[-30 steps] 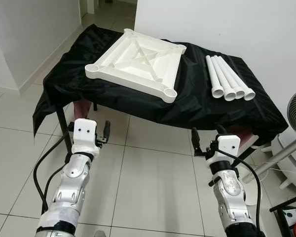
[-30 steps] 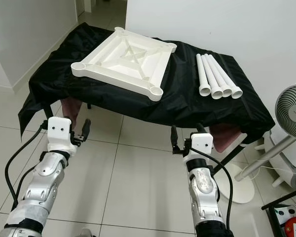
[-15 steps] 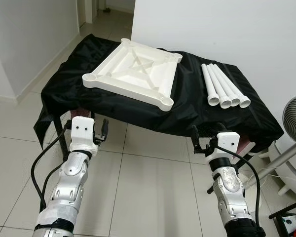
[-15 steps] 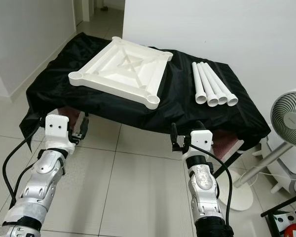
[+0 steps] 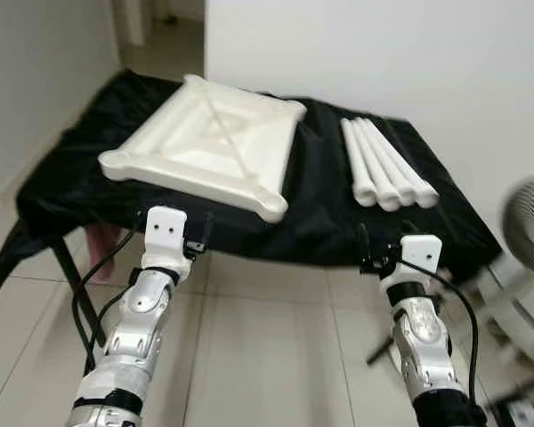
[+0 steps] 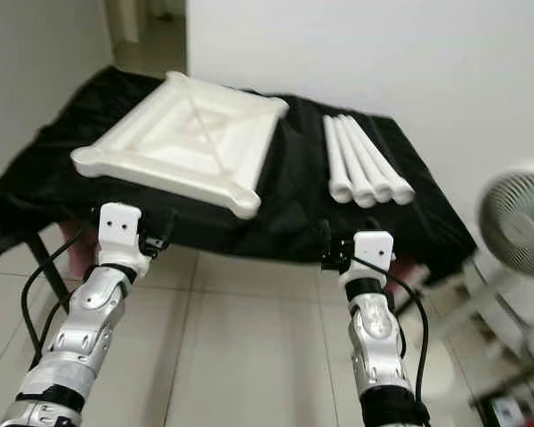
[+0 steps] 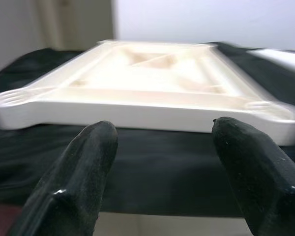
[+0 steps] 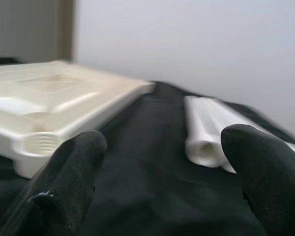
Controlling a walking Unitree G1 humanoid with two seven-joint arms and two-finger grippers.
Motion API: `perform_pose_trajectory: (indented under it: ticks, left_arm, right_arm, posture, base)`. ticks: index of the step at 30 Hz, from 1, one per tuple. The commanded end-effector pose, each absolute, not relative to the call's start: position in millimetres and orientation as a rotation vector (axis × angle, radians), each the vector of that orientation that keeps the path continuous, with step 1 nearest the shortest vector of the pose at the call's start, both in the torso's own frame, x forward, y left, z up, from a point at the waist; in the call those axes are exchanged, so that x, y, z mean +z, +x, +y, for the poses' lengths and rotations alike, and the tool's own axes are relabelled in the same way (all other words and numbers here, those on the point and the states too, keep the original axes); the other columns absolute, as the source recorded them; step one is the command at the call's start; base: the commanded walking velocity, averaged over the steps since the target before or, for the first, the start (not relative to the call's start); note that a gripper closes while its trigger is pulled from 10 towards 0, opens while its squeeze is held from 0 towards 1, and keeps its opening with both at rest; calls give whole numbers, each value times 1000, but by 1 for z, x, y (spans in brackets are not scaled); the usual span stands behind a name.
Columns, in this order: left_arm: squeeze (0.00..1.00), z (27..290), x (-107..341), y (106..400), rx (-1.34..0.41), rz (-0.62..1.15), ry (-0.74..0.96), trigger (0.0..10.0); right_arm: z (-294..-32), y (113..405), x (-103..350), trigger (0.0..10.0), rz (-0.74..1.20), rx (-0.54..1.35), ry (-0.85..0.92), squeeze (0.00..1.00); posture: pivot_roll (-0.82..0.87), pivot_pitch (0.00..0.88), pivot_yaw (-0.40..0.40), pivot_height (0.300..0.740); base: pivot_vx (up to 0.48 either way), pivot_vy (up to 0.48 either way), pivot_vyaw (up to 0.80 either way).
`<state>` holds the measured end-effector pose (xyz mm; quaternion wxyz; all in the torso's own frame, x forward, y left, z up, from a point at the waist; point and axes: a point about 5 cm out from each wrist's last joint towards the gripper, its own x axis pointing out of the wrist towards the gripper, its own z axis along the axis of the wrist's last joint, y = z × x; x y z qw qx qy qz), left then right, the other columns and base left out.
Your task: Building children table
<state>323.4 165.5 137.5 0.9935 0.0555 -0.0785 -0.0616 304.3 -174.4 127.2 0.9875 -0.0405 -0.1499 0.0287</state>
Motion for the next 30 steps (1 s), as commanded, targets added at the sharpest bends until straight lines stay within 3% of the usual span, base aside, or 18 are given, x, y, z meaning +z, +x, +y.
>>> perform_pose_trajectory:
  ticks: [1,26,30]
  left_arm:
    - [0,160,134,324,-134,-144,99,10000]
    - [0,159,135,327,-144,-146,103,10000]
    - [0,156,136,329,-155,-137,84,10000]
  right_arm:
    - [-179,304,126,10000,-291,55,-98,0]
    - [-179,306,125,10000,-289,70,-112,0]
    - [-179,308,125,10000,-286,66,-111,0]
  posture:
    - [159,0,-136,740]
    - [156,0,-132,740]
    - [154,0,-129,740]
  base:
    - [341,0,0]
    - [317,0,0]
    - [0,0,0]
